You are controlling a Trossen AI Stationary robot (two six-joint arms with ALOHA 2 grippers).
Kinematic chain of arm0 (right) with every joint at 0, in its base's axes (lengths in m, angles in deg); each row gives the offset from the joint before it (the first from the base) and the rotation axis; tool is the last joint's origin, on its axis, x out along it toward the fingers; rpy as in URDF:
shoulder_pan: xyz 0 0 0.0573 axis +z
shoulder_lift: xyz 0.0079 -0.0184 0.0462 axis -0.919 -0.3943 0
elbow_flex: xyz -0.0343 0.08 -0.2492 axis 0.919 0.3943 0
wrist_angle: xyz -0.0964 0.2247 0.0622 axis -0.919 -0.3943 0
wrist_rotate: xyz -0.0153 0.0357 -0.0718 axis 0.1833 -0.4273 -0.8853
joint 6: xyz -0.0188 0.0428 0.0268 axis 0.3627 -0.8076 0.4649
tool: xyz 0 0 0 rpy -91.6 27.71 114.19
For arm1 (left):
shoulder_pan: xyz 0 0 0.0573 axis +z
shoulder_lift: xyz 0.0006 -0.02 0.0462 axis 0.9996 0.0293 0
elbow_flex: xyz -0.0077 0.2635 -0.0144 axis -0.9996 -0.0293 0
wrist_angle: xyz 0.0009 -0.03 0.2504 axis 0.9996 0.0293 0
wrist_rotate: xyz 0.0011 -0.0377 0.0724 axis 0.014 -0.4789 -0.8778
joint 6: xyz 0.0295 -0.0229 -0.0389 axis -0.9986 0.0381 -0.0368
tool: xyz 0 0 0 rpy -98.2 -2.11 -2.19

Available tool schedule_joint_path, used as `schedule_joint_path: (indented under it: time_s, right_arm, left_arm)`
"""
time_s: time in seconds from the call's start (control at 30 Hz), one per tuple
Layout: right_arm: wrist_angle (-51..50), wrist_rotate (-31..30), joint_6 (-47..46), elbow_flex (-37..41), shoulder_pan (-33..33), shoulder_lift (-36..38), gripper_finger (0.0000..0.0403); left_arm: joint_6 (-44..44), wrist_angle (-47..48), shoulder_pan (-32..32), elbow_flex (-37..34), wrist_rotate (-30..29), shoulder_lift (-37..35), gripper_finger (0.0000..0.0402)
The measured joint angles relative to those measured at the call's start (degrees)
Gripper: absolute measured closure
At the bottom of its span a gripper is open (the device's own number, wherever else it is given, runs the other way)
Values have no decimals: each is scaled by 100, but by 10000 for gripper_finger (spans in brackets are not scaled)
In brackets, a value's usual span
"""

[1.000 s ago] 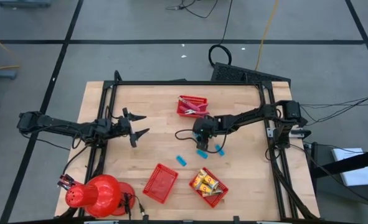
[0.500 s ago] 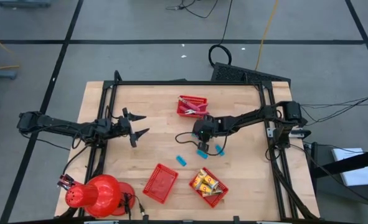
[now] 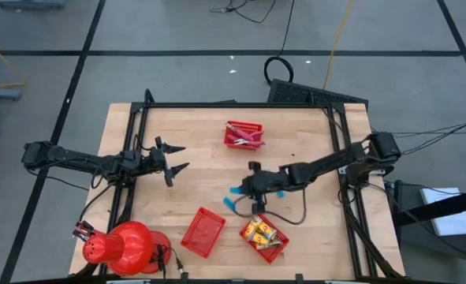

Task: Pick & Place School Supplies
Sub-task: Put the blue eraser into the bottom left red basket

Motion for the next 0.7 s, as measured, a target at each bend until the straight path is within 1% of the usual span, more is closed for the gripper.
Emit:
schedule_joint_path:
  time_s: [0.07, 0.1, 0.2, 0.37, 0.53, 0.6, 0.7]
  right_arm:
    - [475, 278, 84, -11, 86, 41, 359]
    - [722, 438, 130, -15, 121, 39, 359]
    - [1359, 601, 281, -9, 233, -18, 359]
    - [1936, 592, 561, -9, 331, -53, 359]
    - [2544, 631, 656, -20, 319, -224, 359]
    - [2529, 866, 604, -7, 320, -336, 359]
    - [2828, 1141, 390, -20, 331, -650, 359]
  left_arm:
    - [30, -2, 0, 0, 61, 0, 108]
    - [69, -4, 0, 0, 180, 0, 108]
    - [359, -7, -25, 0, 638, 11, 108]
    - [869, -79, -429, 0, 581, 272, 108]
    - [1198, -569, -1124, 89, 408, 1048, 108]
    - [1359, -599, -1464, 293, 171, 1509, 108]
    - [1449, -553, -1993, 739, -257, 2327, 108]
